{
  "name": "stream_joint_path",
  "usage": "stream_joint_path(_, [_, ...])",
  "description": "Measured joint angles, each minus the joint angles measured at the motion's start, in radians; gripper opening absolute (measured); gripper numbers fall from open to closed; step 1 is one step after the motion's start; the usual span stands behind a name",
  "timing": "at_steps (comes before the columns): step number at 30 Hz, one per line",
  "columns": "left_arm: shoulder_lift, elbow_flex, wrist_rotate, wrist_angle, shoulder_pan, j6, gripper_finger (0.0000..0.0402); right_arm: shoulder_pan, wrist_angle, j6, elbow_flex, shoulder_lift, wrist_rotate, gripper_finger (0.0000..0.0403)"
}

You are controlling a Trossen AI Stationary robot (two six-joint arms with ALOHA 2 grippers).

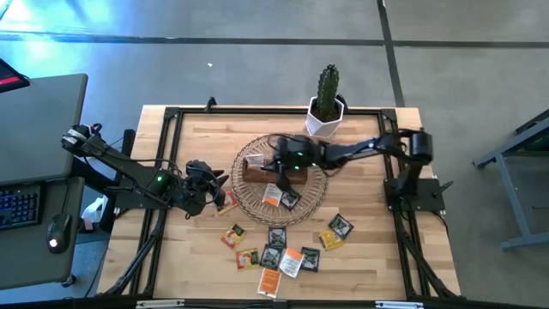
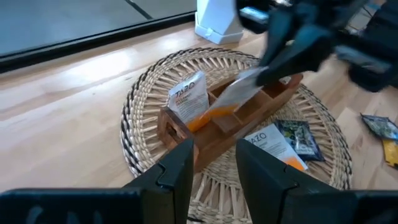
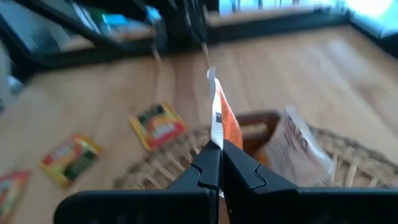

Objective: Pick & Place Tea
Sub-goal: Put the orange tea pack into the left section of the wooden organizer

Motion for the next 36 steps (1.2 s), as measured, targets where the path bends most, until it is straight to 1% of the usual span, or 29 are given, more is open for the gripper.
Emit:
stream_joint_path(3, [0.000, 0.000, 0.003, -0.001, 0.000, 0.024, 0.0120, -0.018, -0.081, -0.017, 0.094, 0.064, -0.037, 0.0002])
stream_joint_path(6, [0.000, 0.000, 0.004, -0.002, 0.000, 0.032, 0.0120, -0.030, -0.131, -0.013, 0.157, 0.109, -0.065, 0.0003])
stream_joint_path(9, [0.000, 0.000, 0.014, -0.002, 0.000, 0.032, 0.0120, -0.040, -0.166, -0.013, 0.185, 0.127, -0.064, 0.0003])
stream_joint_path(15, [0.000, 0.000, 0.014, -0.001, 0.000, 0.032, 0.0120, -0.054, -0.192, -0.015, 0.188, 0.127, -0.048, 0.0003])
stream_joint_path(19, [0.000, 0.000, 0.014, -0.002, 0.000, 0.031, 0.0120, -0.056, -0.235, -0.039, 0.188, 0.127, 0.009, 0.0005])
stream_joint_path(22, [0.000, 0.000, 0.013, -0.001, 0.000, 0.031, 0.0120, -0.056, -0.228, -0.043, 0.188, 0.127, 0.068, 0.0006])
stream_joint_path(24, [0.000, 0.000, 0.013, -0.001, 0.000, 0.031, 0.0120, -0.056, -0.219, -0.045, 0.188, 0.127, 0.086, 0.0010])
stream_joint_path(28, [0.000, 0.000, 0.013, -0.001, 0.000, 0.031, 0.0120, -0.056, -0.220, -0.087, 0.188, 0.127, 0.080, 0.0032])
stream_joint_path(32, [0.000, 0.000, 0.013, -0.001, 0.000, 0.031, 0.0120, -0.056, -0.212, -0.092, 0.188, 0.127, 0.079, 0.0076])
stream_joint_path(36, [0.000, 0.000, 0.013, -0.001, 0.000, 0.031, 0.0120, -0.056, -0.167, -0.095, 0.188, 0.120, 0.095, 0.0117])
